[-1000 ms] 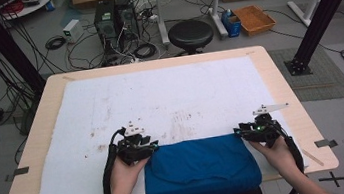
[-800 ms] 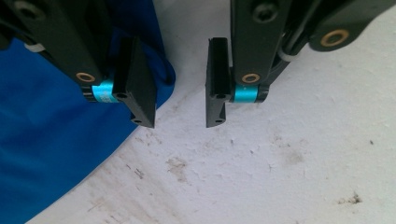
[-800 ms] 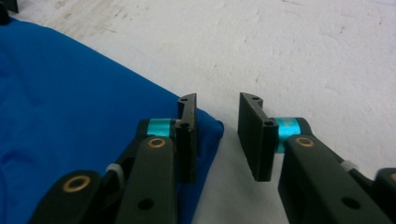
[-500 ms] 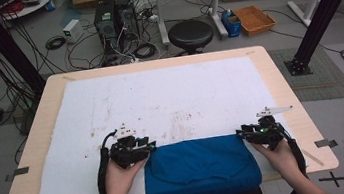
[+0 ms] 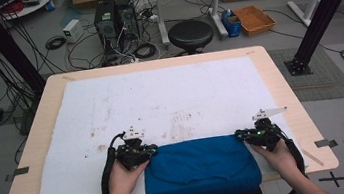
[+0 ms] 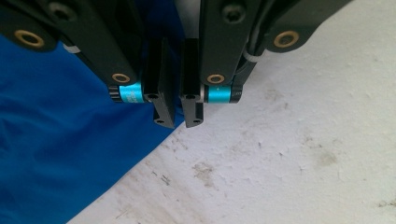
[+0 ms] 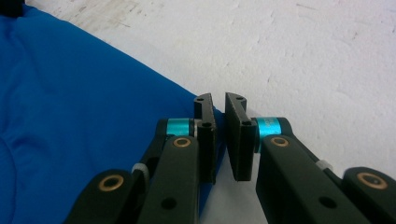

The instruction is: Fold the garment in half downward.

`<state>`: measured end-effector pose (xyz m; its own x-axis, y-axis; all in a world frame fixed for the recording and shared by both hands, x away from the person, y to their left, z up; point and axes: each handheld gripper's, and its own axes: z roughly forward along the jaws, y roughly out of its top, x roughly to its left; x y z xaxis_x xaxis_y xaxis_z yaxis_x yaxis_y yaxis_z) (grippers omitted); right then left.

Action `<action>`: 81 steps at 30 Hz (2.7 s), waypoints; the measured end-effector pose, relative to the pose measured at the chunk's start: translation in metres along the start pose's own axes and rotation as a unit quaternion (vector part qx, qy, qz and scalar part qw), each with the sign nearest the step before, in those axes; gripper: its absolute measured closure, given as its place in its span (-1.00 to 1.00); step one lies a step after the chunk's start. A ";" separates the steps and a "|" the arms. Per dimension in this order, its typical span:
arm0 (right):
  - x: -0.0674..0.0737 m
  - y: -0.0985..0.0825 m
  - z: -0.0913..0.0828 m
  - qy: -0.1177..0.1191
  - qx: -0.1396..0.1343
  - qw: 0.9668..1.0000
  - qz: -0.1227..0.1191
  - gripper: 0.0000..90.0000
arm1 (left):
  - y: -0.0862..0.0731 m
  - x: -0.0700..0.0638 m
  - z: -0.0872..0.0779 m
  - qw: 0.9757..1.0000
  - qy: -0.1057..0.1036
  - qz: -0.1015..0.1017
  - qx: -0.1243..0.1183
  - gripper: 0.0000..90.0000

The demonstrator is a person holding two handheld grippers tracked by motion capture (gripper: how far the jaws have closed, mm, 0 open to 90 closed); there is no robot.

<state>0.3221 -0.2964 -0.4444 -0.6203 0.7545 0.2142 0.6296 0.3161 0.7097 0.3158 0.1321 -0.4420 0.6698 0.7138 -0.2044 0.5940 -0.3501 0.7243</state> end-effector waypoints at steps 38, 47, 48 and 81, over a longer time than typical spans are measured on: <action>-0.047 0.107 0.051 -0.115 -0.005 0.991 -0.075 0.47 | 0.087 0.081 0.023 0.994 0.108 0.029 -0.018 0.27; -0.023 0.071 0.007 -0.105 -0.051 0.993 -0.035 0.35 | 0.042 0.050 -0.007 0.994 0.102 -0.025 -0.028 0.22; -0.020 0.066 0.005 -0.099 -0.049 0.993 -0.030 0.36 | 0.038 0.048 -0.007 0.995 0.095 -0.032 -0.026 0.22; -0.013 0.043 0.024 -0.075 -0.021 0.997 -0.024 1.00 | 0.039 0.037 0.023 0.995 0.097 -0.018 -0.008 0.88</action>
<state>0.3687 -0.2781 -0.4326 -0.5708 0.8173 0.0786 0.5786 0.3325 0.7448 0.3737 0.1312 -0.4367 0.5486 0.8300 -0.1002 0.6074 -0.3134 0.7300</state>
